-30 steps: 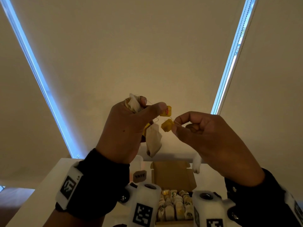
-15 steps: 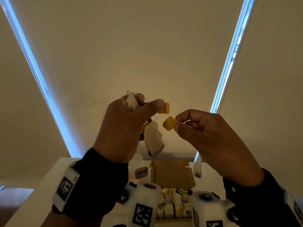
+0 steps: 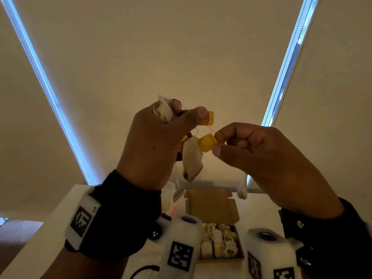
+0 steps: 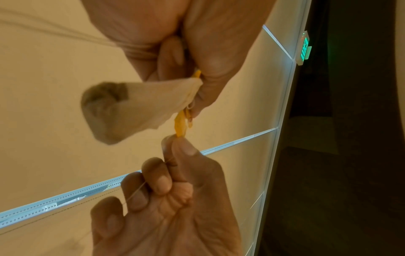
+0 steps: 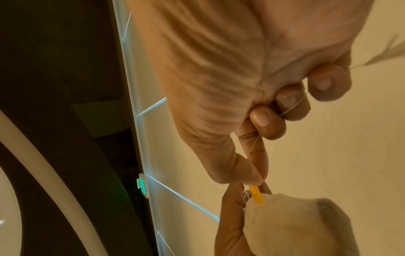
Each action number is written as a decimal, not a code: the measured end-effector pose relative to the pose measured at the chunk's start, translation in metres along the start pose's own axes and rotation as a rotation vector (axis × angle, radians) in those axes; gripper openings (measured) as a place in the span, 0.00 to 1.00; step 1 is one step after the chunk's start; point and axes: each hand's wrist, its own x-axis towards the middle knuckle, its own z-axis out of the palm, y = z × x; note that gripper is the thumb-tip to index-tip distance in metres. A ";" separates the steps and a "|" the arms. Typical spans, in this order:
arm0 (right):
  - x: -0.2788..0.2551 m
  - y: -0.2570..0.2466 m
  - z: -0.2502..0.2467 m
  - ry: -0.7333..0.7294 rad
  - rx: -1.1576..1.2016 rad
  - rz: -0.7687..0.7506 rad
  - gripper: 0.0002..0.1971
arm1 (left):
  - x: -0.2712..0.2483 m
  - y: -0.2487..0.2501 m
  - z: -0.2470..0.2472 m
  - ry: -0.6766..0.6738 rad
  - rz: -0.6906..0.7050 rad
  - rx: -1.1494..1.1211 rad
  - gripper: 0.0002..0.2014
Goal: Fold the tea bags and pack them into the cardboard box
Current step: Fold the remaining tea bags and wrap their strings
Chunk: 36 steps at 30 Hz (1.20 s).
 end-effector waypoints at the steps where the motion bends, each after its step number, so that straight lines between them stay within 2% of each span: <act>1: 0.000 0.000 0.000 -0.005 -0.001 -0.003 0.02 | 0.000 0.000 0.000 0.000 -0.002 -0.009 0.13; 11: 0.002 -0.003 -0.001 -0.025 -0.043 0.027 0.01 | -0.002 0.006 0.000 -0.039 0.008 -0.026 0.12; 24: 0.007 -0.001 -0.003 0.118 -0.095 0.091 0.08 | 0.002 0.010 0.003 -0.096 -0.037 -0.168 0.10; 27: 0.008 -0.003 0.000 0.182 -0.125 0.103 0.06 | 0.003 0.009 0.004 -0.103 -0.056 -0.194 0.09; 31: 0.007 -0.003 0.006 0.326 -0.211 0.021 0.07 | 0.009 0.006 0.002 -0.077 -0.084 -0.194 0.10; 36: 0.003 0.004 0.015 0.481 -0.306 -0.241 0.06 | 0.009 0.005 0.004 -0.034 -0.073 -0.158 0.13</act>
